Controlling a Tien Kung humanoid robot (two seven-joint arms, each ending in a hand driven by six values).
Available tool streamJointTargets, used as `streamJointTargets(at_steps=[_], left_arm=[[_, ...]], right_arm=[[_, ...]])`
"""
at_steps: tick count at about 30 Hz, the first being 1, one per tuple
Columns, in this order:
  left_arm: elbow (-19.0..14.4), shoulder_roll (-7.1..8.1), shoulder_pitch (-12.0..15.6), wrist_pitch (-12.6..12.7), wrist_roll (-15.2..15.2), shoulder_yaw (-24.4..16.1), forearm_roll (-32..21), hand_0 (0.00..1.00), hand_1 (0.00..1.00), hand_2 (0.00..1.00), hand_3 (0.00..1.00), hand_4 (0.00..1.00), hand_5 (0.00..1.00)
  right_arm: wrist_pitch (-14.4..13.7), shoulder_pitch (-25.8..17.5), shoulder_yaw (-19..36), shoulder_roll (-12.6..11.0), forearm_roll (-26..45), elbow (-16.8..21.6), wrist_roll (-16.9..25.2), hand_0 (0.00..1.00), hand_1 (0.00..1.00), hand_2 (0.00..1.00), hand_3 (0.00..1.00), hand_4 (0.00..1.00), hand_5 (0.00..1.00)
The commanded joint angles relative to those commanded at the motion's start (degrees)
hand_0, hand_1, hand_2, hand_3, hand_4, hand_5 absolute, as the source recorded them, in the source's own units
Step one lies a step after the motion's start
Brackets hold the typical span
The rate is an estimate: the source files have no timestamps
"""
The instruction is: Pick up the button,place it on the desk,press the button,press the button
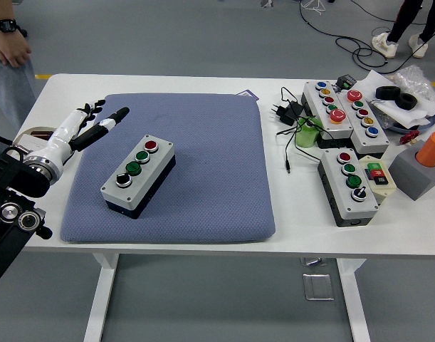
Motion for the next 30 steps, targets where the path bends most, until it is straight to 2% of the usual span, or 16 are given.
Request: streamJointTargets(at_steps=[3, 8, 14, 21, 27, 30], left_arm=[[-0.12, -0.20, -0.23, -0.72, 1.03, 1.00, 4.10, 0.998, 0.998, 0.998, 0.998, 0.998, 0.917], [-0.48, -0.97, -0.38, -3.76, 4.27, 4.35, 16.39, 0.998, 0.998, 0.998, 0.998, 0.998, 0.927], [0.04, -1.72, -0.41, -5.01, 4.56, 7.66, 30.26, 0.981, 0.998, 0.998, 0.998, 0.998, 0.924], [1.90, -2.43, -0.77, -6.61, 4.56, 10.01, 30.26, 0.970, 0.998, 0.998, 0.998, 0.998, 0.927], [3.03, -2.92, -0.59, -6.75, 4.56, 11.19, 30.26, 0.963, 0.998, 0.998, 0.998, 0.998, 0.930], [4.67, -3.15, -1.02, -6.75, 4.56, 11.70, 30.26, 0.963, 0.998, 0.998, 0.998, 0.998, 0.930]], right_arm=[[0.02, -0.03, -0.04, -0.03, 0.00, 0.00, 0.01, 0.631, 0.484, 0.535, 0.583, 0.260, 0.011], [0.05, -0.26, 0.01, -0.05, -0.26, 0.00, -0.02, 0.631, 0.484, 0.535, 0.583, 0.261, 0.010], [0.05, -0.49, 0.06, -0.10, -0.44, 0.00, -0.01, 0.631, 0.483, 0.535, 0.583, 0.261, 0.011], [0.06, -0.60, -0.02, -0.14, -0.46, 0.00, 0.00, 0.631, 0.483, 0.535, 0.583, 0.261, 0.009], [0.06, -0.71, 0.05, -0.17, -0.63, 0.00, -0.02, 0.631, 0.482, 0.535, 0.583, 0.262, 0.010], [0.08, -0.68, 0.06, -0.20, -0.69, 0.00, 0.00, 0.631, 0.482, 0.535, 0.583, 0.262, 0.010]])
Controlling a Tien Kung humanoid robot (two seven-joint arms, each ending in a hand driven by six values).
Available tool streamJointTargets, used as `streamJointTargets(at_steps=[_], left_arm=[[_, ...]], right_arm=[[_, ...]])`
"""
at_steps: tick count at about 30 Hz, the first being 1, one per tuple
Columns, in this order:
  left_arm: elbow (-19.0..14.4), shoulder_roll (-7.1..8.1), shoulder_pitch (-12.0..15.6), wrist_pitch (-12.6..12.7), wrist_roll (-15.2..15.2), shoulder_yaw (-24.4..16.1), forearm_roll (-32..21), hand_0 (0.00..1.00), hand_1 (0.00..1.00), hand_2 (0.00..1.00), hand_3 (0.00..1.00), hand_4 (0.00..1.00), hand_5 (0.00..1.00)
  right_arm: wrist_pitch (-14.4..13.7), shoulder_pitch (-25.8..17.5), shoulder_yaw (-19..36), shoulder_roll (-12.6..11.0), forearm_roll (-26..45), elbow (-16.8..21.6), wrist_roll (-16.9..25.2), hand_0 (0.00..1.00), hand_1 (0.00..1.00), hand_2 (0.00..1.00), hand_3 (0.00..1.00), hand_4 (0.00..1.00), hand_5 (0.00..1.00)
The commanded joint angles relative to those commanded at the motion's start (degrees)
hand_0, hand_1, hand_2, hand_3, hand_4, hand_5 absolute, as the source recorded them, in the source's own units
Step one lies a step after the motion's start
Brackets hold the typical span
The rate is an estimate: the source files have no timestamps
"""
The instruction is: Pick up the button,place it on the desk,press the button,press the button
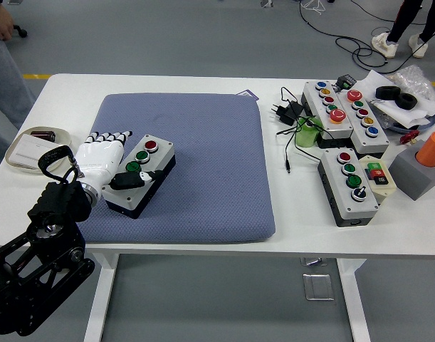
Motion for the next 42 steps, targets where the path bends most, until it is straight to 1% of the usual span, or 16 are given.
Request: streamJointTargets(at_steps=[1, 2, 7, 8, 13, 14, 19, 20, 25, 26, 31, 32, 37, 38, 42], left_arm=[[0.40, -0.06, -0.08, -0.02, 0.00, 0.04, 0.00, 0.963, 0.998, 0.998, 0.998, 0.998, 0.930], [1.03, -0.18, -0.22, -0.03, 0.00, 0.10, 0.00, 0.934, 0.997, 0.998, 0.998, 0.998, 0.925], [2.51, -0.72, -0.99, -0.46, 0.00, 0.77, 0.00, 0.934, 0.997, 0.998, 0.998, 0.998, 0.925], [2.65, -0.79, -1.09, -0.53, 0.00, 0.82, 0.00, 0.811, 0.955, 0.998, 0.998, 0.998, 0.843], [3.85, -1.40, -2.12, -1.96, 0.00, 0.80, 0.00, 0.811, 0.955, 0.998, 0.998, 0.998, 0.843], [4.14, -1.49, -2.35, -2.46, 0.00, 0.76, 0.00, 0.708, 0.896, 0.978, 0.998, 0.998, 0.749], [5.06, -1.67, -3.01, -4.37, 0.00, 0.78, 0.00, 0.708, 0.896, 0.978, 0.998, 0.998, 0.749], [5.27, -1.69, -3.12, -4.78, 0.00, 0.80, 0.00, 0.616, 0.808, 0.897, 0.998, 0.998, 0.672], [6.20, -1.83, -3.65, -6.21, 0.00, 0.76, 0.00, 0.616, 0.808, 0.897, 0.998, 0.998, 0.672], [6.33, -1.84, -3.77, -6.44, 0.00, 0.71, 0.00, 0.526, 0.717, 0.824, 0.986, 0.998, 0.572], [6.69, -1.78, -4.30, -7.71, 0.00, 0.44, 0.00, 0.526, 0.717, 0.824, 0.986, 0.998, 0.572], [6.79, -1.76, -4.42, -8.42, 0.00, 0.33, 0.00, 0.443, 0.605, 0.669, 0.902, 0.998, 0.470], [7.01, -1.51, -4.61, -10.28, -1.18, 0.18, 0.00, 0.443, 0.605, 0.669, 0.902, 0.998, 0.470], [6.98, -1.42, -4.62, -10.64, -1.56, 0.21, 0.00, 0.416, 0.520, 0.538, 0.826, 0.930, 0.295], [6.76, -1.08, -4.80, -11.78, -3.32, 0.26, 0.00, 0.416, 0.520, 0.538, 0.826, 0.930, 0.295]], right_arm=[[0.00, 0.02, 0.02, -0.02, -0.05, 0.00, 0.00, 0.631, 0.482, 0.535, 0.583, 0.262, 0.010], [0.00, 0.06, 0.01, -0.04, -0.06, 0.00, 0.02, 0.631, 0.482, 0.535, 0.583, 0.262, 0.011], [-0.04, 0.28, -0.07, -0.08, 0.24, 0.00, 0.11, 0.631, 0.482, 0.535, 0.583, 0.262, 0.011], [-0.05, 0.31, -0.09, -0.09, 0.29, 0.00, 0.13, 0.631, 0.480, 0.534, 0.583, 0.262, 0.010], [-0.10, 0.60, -0.04, -0.13, 0.29, 0.00, 0.18, 0.631, 0.480, 0.534, 0.583, 0.262, 0.010], [-0.10, 0.67, -0.07, -0.15, 0.33, 0.00, 0.19, 0.631, 0.481, 0.534, 0.583, 0.262, 0.010], [-0.13, 0.80, 0.02, -0.18, 0.31, 0.00, 0.19, 0.631, 0.481, 0.534, 0.583, 0.262, 0.010], [-0.14, 0.81, 0.01, -0.18, 0.32, 0.00, 0.19, 0.631, 0.480, 0.531, 0.583, 0.263, 0.009], [-0.15, 0.87, 0.13, -0.19, 0.17, 0.00, 0.17, 0.631, 0.480, 0.531, 0.583, 0.263, 0.009], [-0.15, 0.89, 0.11, -0.19, 0.21, 0.00, 0.17, 0.631, 0.479, 0.531, 0.583, 0.263, 0.009], [-0.17, 0.97, 0.05, -0.18, 0.36, 0.00, 0.22, 0.631, 0.479, 0.531, 0.583, 0.263, 0.009], [-0.17, 0.98, 0.09, -0.18, 0.30, 0.00, 0.21, 0.631, 0.477, 0.531, 0.584, 0.263, 0.008], [-0.16, 0.82, 0.09, -0.18, 0.29, 0.00, 0.20, 0.631, 0.477, 0.531, 0.584, 0.263, 0.008], [-0.15, 0.80, 0.08, -0.18, 0.26, 0.00, 0.19, 0.631, 0.475, 0.531, 0.583, 0.263, 0.009], [-0.15, 0.62, 0.08, -0.17, 0.25, 0.00, 0.16, 0.631, 0.475, 0.531, 0.583, 0.263, 0.009]])
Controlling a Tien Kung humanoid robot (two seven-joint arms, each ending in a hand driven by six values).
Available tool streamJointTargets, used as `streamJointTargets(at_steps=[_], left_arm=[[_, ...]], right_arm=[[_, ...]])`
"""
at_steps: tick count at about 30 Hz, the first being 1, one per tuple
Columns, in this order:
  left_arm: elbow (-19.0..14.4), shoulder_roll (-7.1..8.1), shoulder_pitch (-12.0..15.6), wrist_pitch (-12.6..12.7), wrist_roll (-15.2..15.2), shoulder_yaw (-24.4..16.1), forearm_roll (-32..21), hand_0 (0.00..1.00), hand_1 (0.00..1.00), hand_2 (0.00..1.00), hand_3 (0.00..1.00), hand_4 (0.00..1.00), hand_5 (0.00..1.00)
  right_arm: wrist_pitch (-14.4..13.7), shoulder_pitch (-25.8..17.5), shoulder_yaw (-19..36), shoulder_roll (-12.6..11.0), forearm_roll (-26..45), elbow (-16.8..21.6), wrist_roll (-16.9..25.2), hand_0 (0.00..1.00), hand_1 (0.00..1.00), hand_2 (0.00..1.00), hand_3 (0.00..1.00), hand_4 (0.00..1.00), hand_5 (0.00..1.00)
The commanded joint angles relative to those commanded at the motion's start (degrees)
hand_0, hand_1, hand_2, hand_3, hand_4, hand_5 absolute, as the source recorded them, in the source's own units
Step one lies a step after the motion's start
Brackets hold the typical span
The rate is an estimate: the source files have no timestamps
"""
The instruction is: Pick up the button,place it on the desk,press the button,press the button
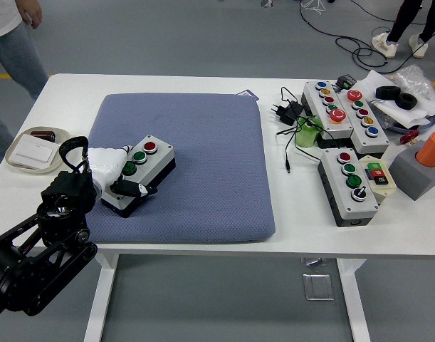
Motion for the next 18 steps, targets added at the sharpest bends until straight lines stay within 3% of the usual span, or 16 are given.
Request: streamJointTargets(at_steps=[1, 2, 7, 8, 10, 13, 14, 18], left_arm=[[-0.02, 0.07, -0.09, -0.22, -0.44, 0.00, 0.00, 0.416, 0.520, 0.538, 0.826, 0.930, 0.295], [-0.02, 0.20, -0.25, -0.48, -1.02, 0.02, 0.00, 0.471, 0.512, 0.465, 0.720, 0.838, 0.205], [0.30, 1.23, -1.25, -1.33, -5.83, 0.04, 0.00, 0.471, 0.512, 0.465, 0.720, 0.838, 0.205], [0.39, 1.45, -1.46, -1.17, -7.21, 0.04, 0.00, 0.497, 0.465, 0.404, 0.517, 0.711, 0.154], [0.50, 1.73, -1.75, -1.16, -9.13, 0.02, 0.00, 0.497, 0.465, 0.404, 0.517, 0.711, 0.154], [1.38, 2.34, -2.58, -0.89, -15.30, 0.12, 0.00, 0.497, 0.465, 0.404, 0.517, 0.711, 0.154], [1.44, 2.38, -2.64, -0.90, -16.15, 0.13, 0.00, 0.550, 0.430, 0.354, 0.412, 0.646, 0.002], [2.09, 2.96, -3.10, -0.39, -21.73, 0.76, 0.00, 0.550, 0.430, 0.354, 0.412, 0.646, 0.002]], right_arm=[[0.02, -0.01, 0.03, 0.00, -0.09, 0.00, -0.02, 0.631, 0.475, 0.531, 0.583, 0.263, 0.009], [0.02, -0.03, 0.01, 0.00, -0.12, 0.00, -0.04, 0.631, 0.475, 0.531, 0.583, 0.263, 0.009], [0.03, -0.15, -0.19, 0.04, 0.07, 0.00, -0.09, 0.631, 0.475, 0.531, 0.583, 0.263, 0.009], [0.03, -0.17, -0.20, 0.04, 0.05, 0.00, -0.11, 0.631, 0.475, 0.530, 0.583, 0.264, 0.009], [0.03, -0.21, -0.14, 0.05, -0.04, 0.00, -0.16, 0.631, 0.475, 0.530, 0.583, 0.264, 0.009], [0.08, -0.34, -0.11, 0.05, -0.24, 0.00, -0.25, 0.631, 0.475, 0.530, 0.583, 0.264, 0.009], [0.08, -0.34, -0.10, 0.05, -0.27, 0.00, -0.25, 0.631, 0.475, 0.530, 0.584, 0.264, 0.008], [0.09, -0.43, -0.09, 0.05, -0.38, 0.00, -0.30, 0.631, 0.475, 0.530, 0.584, 0.264, 0.008]])
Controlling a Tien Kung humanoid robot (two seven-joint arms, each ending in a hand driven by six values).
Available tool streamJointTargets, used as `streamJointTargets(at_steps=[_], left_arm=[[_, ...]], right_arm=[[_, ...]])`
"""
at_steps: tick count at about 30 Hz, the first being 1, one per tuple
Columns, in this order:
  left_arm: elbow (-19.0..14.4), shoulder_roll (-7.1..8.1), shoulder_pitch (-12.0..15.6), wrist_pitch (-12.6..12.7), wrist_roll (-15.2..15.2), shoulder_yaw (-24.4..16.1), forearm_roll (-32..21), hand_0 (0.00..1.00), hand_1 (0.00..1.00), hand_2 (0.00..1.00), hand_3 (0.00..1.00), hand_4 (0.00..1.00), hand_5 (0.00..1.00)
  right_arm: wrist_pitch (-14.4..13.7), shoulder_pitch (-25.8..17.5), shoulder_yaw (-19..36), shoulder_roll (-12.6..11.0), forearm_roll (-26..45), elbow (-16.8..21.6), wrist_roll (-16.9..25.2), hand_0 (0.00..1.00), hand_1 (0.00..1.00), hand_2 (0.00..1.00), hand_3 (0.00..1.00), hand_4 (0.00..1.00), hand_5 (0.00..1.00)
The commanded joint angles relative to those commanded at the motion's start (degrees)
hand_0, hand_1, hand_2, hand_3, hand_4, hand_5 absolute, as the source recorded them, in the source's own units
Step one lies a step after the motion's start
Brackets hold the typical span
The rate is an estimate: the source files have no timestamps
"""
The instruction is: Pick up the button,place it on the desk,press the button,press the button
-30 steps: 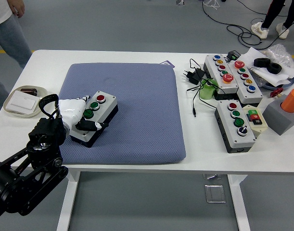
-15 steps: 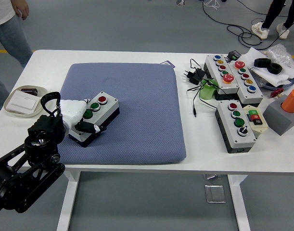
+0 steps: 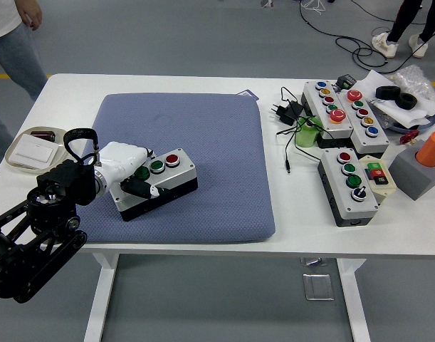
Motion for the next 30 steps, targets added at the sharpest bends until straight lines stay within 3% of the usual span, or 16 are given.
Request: streamJointTargets(at_steps=[7, 8, 13, 18, 20, 30], left_arm=[[-0.05, 0.58, -1.35, 3.50, -11.28, 0.79, 0.00, 0.553, 0.418, 0.334, 0.373, 0.634, 0.002], [-0.05, 0.60, -1.41, 3.60, -11.80, 0.80, 0.00, 0.569, 0.413, 0.323, 0.353, 0.519, 0.002], [1.10, 0.85, -3.29, 3.67, -17.95, 1.02, 0.00, 0.569, 0.413, 0.323, 0.353, 0.519, 0.002], [3.80, 1.40, -5.23, 5.06, -20.23, 2.42, 0.00, 0.556, 0.416, 0.323, 0.351, 0.536, 0.002], [5.47, 1.50, -6.26, 6.00, -20.52, 3.34, 0.00, 0.563, 0.425, 0.328, 0.350, 0.493, 0.002], [10.02, 2.50, -9.73, 10.26, -21.15, 8.50, 0.00, 0.558, 0.428, 0.332, 0.352, 0.491, 0.002]], right_arm=[[0.00, 0.21, -0.09, 0.02, 0.19, 0.00, 0.07, 0.631, 0.475, 0.530, 0.583, 0.264, 0.008], [0.00, 0.22, -0.10, 0.02, 0.21, 0.00, 0.07, 0.631, 0.475, 0.530, 0.583, 0.264, 0.008], [0.00, 0.51, 0.04, 0.03, 0.01, 0.00, 0.01, 0.631, 0.475, 0.530, 0.583, 0.264, 0.008], [-0.03, 0.70, 0.02, 0.03, 0.10, 0.00, 0.00, 0.631, 0.475, 0.530, 0.583, 0.264, 0.008], [-0.02, 0.77, 0.02, 0.02, 0.05, 0.00, -0.03, 0.631, 0.475, 0.530, 0.583, 0.263, 0.007], [-0.04, 1.10, 0.04, 0.05, -0.03, 0.00, -0.08, 0.631, 0.475, 0.530, 0.583, 0.263, 0.008]])
